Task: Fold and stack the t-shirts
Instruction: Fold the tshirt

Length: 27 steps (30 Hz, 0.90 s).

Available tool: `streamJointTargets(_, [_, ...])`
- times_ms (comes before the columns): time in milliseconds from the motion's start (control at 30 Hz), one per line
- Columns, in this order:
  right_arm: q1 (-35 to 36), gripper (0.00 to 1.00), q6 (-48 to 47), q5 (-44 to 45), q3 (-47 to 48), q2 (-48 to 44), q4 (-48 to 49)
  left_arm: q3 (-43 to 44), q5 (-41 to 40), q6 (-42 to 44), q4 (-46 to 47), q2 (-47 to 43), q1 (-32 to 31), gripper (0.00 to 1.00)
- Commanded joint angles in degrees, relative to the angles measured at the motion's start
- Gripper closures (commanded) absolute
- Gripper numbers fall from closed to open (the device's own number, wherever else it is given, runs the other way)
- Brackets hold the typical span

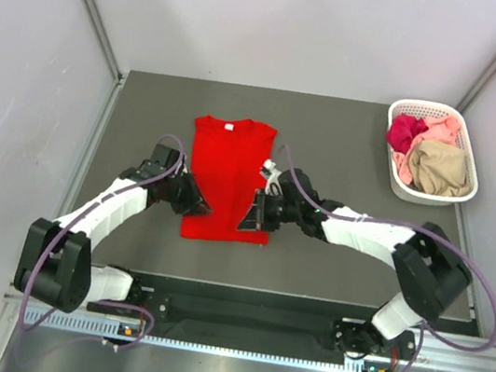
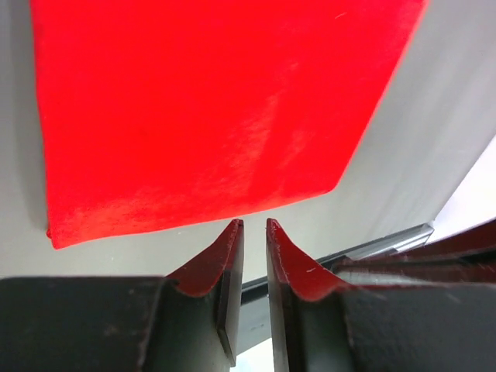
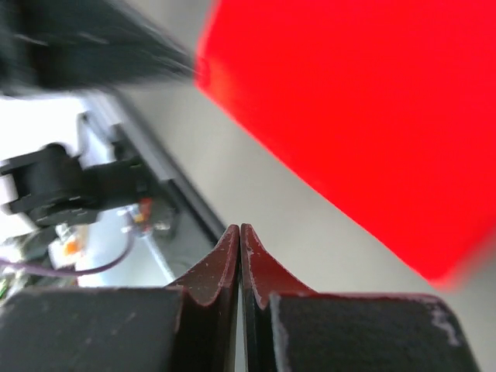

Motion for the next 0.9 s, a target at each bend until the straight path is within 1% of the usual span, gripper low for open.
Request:
streamJointTargets(0, [1.6, 1.00, 1.2, -11.1, 4.6, 7.7, 10.7, -2.0, 2.4, -2.0, 3.3, 1.2, -0.1, 0.77])
streamJointTargets(67, [1.6, 1.00, 2.7, -13.4, 5.5, 10.6, 15.4, -2.3, -1.2, -2.0, 2.0, 1.9, -0.1, 0.78])
streamJointTargets(133, [1.7, 1.00, 3.7, -15.6, 5.9, 14.8, 17.7, -2.9, -5.0, -1.9, 0.2, 2.6, -0.1, 0.78])
streamJointTargets(233, [1.7, 1.00, 4.1, -16.4, 5.8, 19.5, 19.9, -4.6, -7.0, -2.0, 0.4, 4.1, 0.0, 0.78])
streamJointTargets(400, [1.3, 1.00, 3.0, -15.6, 3.3, 23.7, 20.8, -7.0, -9.4, -1.9, 1.2, 7.8, -0.1, 0.80])
streamJointTargets(567, [0.2, 1.00, 1.7, -14.8, 1.4, 23.5, 20.3, -7.2, -14.4, -1.0, -1.1, 8.3, 0.0, 0.80])
streamJointTargets(733, [-0.6, 1.00, 0.1, -14.2, -0.5, 21.0, 18.4, -6.4, -15.7, -0.3, -2.7, 6.3, 0.0, 0.80])
streamJointTargets(800, [-0.7, 1.00, -0.4, -13.7, -1.1, 19.2, 17.2, -4.4, -17.2, 0.3, -5.0, 5.4, 0.0, 0.78])
streamJointTargets(833, [-0.9, 1.00, -1.2, -13.1, -1.7, 18.4, 15.1, -3.5, -18.1, 1.1, -6.0, 4.6, 0.0, 0.78])
streamJointTargets(867, [-0.9, 1.00, -1.4, -12.4, -2.1, 17.5, 14.2, -1.4, -19.3, 1.5, -8.7, 4.1, 0.0, 0.77])
